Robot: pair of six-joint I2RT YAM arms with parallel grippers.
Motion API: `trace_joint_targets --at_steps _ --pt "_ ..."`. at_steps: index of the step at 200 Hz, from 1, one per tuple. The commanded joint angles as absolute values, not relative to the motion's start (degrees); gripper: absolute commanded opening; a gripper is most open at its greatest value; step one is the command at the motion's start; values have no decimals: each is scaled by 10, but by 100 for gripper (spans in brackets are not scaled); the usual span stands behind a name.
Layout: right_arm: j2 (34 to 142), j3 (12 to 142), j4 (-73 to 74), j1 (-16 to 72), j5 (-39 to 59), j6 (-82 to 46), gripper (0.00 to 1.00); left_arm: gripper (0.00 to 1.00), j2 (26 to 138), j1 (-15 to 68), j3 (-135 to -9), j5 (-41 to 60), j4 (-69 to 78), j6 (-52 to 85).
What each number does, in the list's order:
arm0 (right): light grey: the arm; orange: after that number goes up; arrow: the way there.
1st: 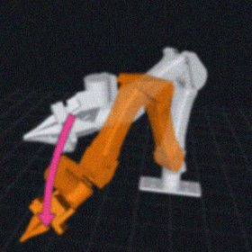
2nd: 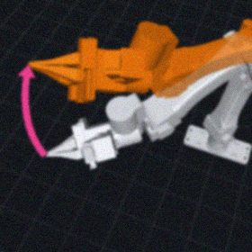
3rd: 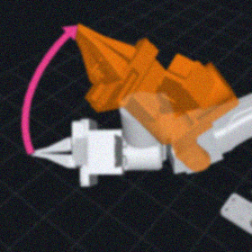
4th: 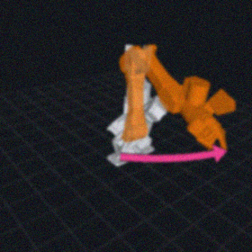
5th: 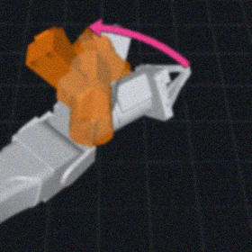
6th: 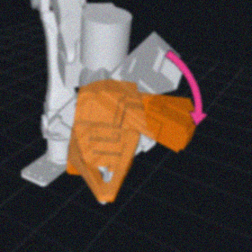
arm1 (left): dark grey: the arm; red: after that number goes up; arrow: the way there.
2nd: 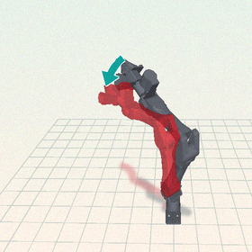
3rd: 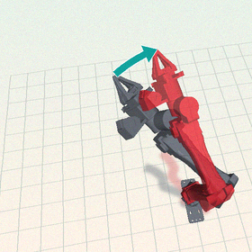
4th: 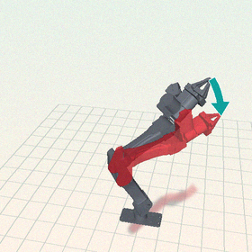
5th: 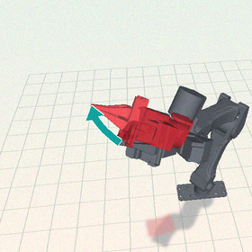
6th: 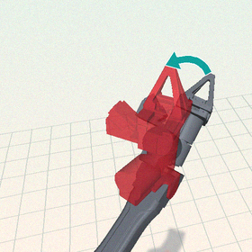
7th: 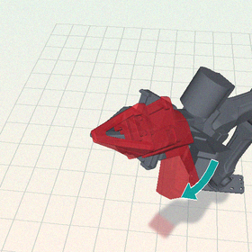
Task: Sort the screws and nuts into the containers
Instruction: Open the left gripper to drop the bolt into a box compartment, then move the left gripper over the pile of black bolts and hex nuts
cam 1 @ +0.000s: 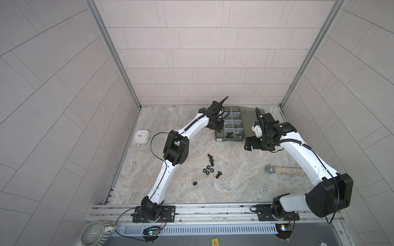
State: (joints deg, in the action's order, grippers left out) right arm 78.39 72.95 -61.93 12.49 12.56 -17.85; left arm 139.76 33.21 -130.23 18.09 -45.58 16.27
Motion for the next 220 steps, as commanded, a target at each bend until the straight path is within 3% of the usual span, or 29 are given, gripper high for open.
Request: trace_joint_targets --at_steps 1,17,61,141,220 --pt "761 728 -623 120 111 -178 99 42 1397 336 -1322 186 -444 167" --pt "756 726 -617 120 111 -177 99 49 1387 336 -1322 186 -440 166" --pt "748 723 -591 120 130 -181 99 49 1295 340 -1270 184 -459 140" --pt "749 714 -568 130 158 -187 99 49 1016 397 -877 113 -473 104" --pt "692 683 -609 139 122 -170 99 51 991 537 -729 68 -432 147"
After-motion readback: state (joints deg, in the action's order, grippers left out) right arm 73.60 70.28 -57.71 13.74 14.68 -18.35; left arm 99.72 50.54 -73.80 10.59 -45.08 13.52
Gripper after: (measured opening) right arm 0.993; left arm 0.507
